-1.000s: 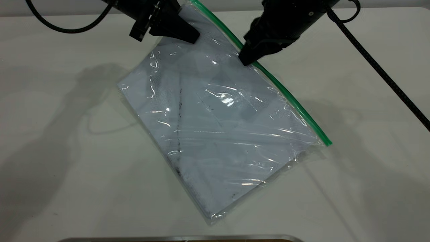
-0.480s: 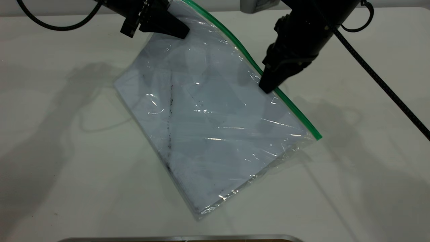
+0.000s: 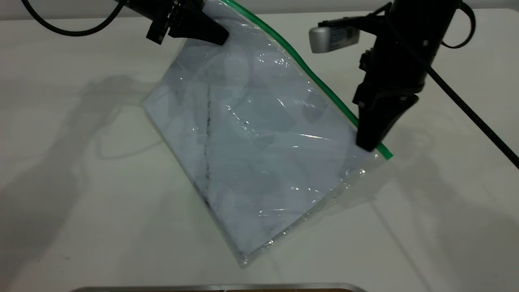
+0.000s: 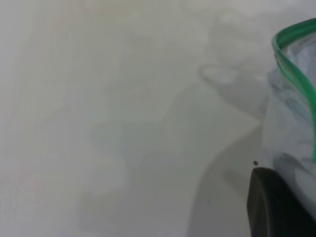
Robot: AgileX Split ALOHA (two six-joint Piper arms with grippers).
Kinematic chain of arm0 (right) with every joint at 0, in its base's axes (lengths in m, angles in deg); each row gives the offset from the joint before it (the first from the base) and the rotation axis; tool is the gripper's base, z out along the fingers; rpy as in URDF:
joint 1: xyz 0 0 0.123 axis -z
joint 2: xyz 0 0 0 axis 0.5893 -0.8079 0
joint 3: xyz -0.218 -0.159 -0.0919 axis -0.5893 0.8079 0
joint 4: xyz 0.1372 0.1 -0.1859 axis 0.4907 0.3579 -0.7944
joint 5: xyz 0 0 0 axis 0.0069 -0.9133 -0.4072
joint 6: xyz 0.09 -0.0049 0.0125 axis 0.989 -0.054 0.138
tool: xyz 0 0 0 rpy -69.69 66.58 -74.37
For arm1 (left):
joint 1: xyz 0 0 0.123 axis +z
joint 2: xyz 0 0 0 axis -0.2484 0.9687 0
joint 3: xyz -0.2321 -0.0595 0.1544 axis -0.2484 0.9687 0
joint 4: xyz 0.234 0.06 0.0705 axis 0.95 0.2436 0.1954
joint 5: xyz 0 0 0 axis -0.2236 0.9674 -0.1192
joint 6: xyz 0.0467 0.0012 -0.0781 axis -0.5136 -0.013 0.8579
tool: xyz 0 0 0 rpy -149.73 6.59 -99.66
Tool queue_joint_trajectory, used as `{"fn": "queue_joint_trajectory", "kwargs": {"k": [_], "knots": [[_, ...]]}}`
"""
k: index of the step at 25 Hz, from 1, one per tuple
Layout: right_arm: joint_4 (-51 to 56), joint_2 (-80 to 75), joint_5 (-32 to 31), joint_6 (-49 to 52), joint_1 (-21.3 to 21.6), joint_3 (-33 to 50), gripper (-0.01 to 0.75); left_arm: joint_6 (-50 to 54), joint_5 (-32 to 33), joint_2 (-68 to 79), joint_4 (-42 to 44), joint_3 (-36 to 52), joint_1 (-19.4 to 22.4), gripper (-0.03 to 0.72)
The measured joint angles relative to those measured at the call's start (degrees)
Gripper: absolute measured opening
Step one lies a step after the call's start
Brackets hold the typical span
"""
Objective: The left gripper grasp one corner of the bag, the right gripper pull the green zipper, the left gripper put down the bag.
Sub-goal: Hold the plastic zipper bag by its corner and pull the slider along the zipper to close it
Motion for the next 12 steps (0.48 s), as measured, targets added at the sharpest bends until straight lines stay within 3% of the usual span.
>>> {"fn": "queue_joint_trajectory", "kwargs": {"k": [12], "knots": [[-3.0, 0.0, -7.7, 3.9, 0.0, 0.0, 0.066, 0.1, 0.3, 0.0, 0.0, 0.0, 0.0, 0.051]]}}
